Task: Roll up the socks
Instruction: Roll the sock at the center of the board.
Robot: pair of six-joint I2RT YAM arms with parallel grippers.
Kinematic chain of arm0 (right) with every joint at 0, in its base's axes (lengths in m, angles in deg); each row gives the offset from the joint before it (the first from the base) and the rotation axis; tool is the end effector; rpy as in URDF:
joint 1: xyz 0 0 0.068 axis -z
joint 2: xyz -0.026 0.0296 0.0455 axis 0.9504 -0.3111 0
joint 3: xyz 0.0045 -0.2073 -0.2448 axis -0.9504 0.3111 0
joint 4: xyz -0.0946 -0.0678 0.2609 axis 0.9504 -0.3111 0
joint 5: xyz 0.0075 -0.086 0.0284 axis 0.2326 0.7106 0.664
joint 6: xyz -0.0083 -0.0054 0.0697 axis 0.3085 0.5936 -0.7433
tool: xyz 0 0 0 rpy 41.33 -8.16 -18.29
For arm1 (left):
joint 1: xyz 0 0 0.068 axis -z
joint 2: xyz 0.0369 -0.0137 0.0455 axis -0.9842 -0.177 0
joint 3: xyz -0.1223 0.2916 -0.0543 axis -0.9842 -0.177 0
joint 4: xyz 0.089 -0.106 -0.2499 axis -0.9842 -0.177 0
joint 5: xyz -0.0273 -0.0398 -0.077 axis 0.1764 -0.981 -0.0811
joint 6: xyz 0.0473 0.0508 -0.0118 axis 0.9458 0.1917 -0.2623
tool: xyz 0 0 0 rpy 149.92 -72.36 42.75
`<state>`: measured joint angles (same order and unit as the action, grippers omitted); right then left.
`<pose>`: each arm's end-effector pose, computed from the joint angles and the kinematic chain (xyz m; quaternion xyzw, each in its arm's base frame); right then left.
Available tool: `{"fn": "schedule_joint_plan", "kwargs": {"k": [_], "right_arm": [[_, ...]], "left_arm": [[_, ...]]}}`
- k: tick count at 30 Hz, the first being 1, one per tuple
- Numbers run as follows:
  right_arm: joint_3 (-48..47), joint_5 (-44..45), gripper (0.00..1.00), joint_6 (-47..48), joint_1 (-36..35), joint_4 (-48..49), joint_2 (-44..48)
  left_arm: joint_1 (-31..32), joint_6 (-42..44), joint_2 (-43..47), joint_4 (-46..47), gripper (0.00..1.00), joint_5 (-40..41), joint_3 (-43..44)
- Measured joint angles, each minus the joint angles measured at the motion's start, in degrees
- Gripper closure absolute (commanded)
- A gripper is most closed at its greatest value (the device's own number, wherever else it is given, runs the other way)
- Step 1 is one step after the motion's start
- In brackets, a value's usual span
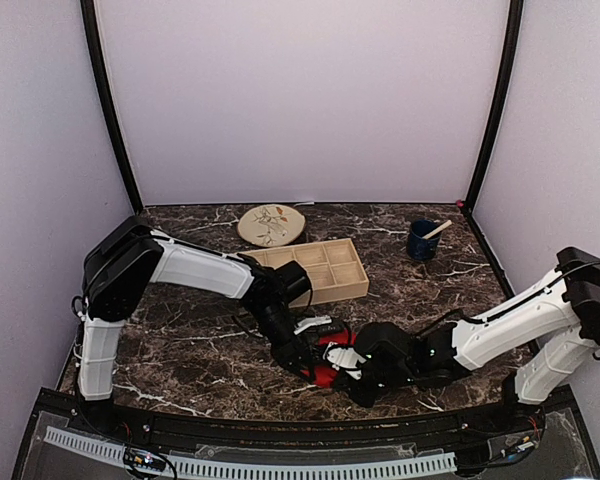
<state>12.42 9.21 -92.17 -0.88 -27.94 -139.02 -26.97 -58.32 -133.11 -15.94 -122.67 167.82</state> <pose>0.0926 0.2882 0.1450 -0.4952 0.7902 0.2134 0.2910 0.2437 -0.3921 0.1297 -0.5650 -0.7111 0.4182 0.0142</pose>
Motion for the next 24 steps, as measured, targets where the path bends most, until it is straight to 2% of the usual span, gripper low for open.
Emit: {"fn": "schedule_joint_plan", "kwargs": {"k": [24], "right_arm": [[0.52, -8.46, 1.00, -4.70, 6.10, 1.57, 0.02]], "left_arm": [[-3.63, -5.88, 9.53, 11.96, 0.64, 9.73, -11.67]]}}
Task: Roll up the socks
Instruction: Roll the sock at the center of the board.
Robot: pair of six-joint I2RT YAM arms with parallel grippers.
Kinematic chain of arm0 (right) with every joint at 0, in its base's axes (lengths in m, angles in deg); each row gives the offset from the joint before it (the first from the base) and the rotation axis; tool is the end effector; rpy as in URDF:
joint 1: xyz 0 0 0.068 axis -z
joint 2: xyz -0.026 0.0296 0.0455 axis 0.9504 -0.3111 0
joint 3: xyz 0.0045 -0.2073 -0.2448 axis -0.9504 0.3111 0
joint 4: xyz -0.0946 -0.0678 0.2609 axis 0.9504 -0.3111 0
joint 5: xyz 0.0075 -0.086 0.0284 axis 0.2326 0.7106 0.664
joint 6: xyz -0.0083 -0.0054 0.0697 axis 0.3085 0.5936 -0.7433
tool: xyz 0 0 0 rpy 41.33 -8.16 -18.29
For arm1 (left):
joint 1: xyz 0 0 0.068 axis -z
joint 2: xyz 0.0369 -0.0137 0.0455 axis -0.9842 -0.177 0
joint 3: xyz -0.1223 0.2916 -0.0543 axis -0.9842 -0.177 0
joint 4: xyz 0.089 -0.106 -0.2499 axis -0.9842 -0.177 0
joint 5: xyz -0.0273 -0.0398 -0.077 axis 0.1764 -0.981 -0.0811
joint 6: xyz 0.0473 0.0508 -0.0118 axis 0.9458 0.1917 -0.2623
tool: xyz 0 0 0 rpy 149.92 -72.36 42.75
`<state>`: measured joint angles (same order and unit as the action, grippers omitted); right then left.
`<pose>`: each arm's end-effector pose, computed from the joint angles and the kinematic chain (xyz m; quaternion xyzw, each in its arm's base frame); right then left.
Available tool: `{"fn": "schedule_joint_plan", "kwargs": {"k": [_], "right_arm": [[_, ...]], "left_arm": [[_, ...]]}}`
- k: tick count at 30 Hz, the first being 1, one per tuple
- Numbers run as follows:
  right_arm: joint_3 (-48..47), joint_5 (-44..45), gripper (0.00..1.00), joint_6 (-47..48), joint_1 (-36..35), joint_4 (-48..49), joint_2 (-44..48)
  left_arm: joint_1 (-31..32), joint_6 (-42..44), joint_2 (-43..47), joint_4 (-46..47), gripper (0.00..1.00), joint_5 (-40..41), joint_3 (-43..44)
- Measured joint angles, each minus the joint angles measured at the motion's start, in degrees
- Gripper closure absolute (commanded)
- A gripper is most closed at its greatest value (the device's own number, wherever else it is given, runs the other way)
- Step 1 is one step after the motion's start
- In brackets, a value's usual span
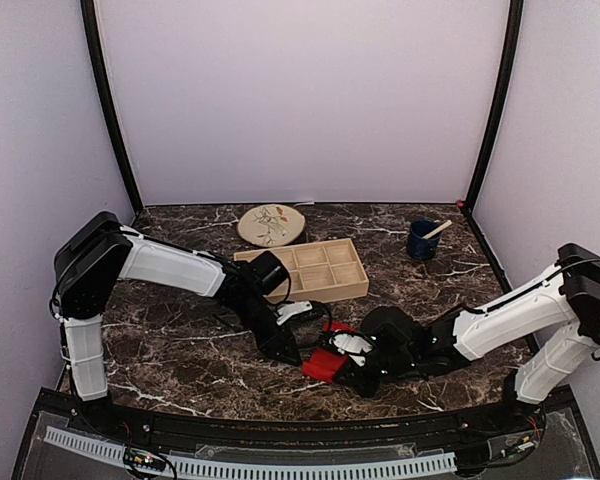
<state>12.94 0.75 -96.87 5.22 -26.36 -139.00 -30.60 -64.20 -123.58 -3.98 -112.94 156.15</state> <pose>0.1148 0.2801 0.1450 -0.4408 0.8173 0.2683 0.2566 0.2537 -0.3484 0.1457 0.5285 0.7615 -0.3659 0.0834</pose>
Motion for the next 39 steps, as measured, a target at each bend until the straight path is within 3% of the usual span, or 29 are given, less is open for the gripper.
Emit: {"fn": "schedule_joint_plan", "kwargs": {"k": [13, 23, 39], "right_arm": [[0.00, -9.88, 1.00, -3.32, 5.35, 1.14, -1.86], [-0.17, -20.09, 1.00, -7.41, 10.25, 2.73, -4.50], [-1.64, -31.06, 1.00, -12.35, 14.91, 2.54, -8.33]], "left_arm": [[-0.37, -1.79, 6.80, 5.05, 0.64, 9.64, -5.35], [0.37, -0.79, 17.25, 12.20, 0.59, 12.83, -12.55], [9.97, 6.97, 18.80, 14.05, 0.57, 20.57, -13.33]]}}
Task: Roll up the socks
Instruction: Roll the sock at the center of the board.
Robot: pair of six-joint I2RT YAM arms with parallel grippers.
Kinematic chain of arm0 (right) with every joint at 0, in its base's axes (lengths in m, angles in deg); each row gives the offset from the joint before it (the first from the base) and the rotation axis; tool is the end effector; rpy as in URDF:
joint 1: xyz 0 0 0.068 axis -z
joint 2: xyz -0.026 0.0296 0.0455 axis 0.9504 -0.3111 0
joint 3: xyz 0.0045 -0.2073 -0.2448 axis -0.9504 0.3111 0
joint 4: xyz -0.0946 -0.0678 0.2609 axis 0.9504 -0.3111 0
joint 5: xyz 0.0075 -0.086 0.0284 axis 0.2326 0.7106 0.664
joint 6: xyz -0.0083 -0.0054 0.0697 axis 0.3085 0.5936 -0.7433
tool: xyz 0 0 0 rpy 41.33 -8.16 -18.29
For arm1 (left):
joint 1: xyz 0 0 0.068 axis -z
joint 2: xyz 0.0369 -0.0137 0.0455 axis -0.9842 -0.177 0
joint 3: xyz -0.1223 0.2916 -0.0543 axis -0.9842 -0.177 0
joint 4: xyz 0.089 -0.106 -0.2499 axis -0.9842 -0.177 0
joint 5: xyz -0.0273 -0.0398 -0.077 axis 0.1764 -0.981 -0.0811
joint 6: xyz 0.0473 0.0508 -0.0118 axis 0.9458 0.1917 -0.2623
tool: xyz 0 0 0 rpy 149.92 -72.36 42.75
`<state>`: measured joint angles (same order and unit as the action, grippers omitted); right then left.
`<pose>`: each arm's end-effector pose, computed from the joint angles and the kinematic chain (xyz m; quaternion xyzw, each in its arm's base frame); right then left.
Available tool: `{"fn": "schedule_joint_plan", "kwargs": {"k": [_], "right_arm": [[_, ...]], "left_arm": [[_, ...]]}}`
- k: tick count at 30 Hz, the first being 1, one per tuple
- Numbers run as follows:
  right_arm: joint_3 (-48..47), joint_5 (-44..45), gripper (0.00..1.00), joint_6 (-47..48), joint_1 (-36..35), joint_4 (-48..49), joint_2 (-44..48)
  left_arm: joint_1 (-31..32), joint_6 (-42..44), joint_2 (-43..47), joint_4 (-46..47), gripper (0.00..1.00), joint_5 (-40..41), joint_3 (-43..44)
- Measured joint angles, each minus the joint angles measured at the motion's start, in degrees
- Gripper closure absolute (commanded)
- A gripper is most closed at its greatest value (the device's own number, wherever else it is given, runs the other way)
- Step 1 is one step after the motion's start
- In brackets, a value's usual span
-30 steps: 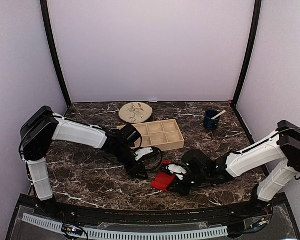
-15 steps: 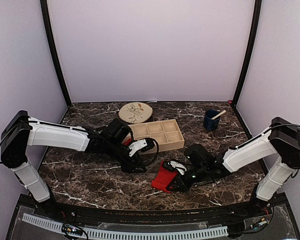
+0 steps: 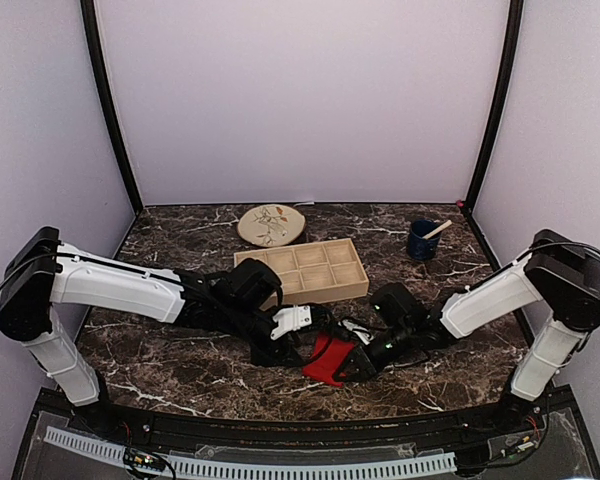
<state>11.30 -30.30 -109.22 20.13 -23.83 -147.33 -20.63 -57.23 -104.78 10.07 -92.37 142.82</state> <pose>0.1656 0.2654 0.1231 -0.3127 0.8448 0.4287 0.0679 0.1815 -0.3381 0.2094 0.6222 0.6773 -0.2596 0.2945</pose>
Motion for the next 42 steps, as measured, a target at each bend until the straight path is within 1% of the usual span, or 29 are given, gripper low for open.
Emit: {"fn": "schedule_joint_plan", "kwargs": {"k": [8, 18, 34, 42], "right_arm": [[-1.81, -2.69, 1.00, -0.09, 0.55, -1.92, -1.55], [-4.15, -4.48, 1.00, 0.24, 0.90, -5.11, -3.06], [-6.43, -6.12, 1.00, 1.20, 0.94, -8.11, -4.44], [-6.95, -6.51, 1.00, 1.55, 0.94, -9.35, -4.55]], "left_arm": [[2.16, 3.15, -1.22, 0.48, 0.57, 3.43, -0.07], [4.37, 5.90, -3.82, 0.48, 0.57, 5.27, 0.04], [6.82, 8.31, -6.10, 0.90, 0.57, 7.61, 1.25], [7.39, 9.01, -8.76, 0.90, 0.57, 9.33, 2.34]]}}
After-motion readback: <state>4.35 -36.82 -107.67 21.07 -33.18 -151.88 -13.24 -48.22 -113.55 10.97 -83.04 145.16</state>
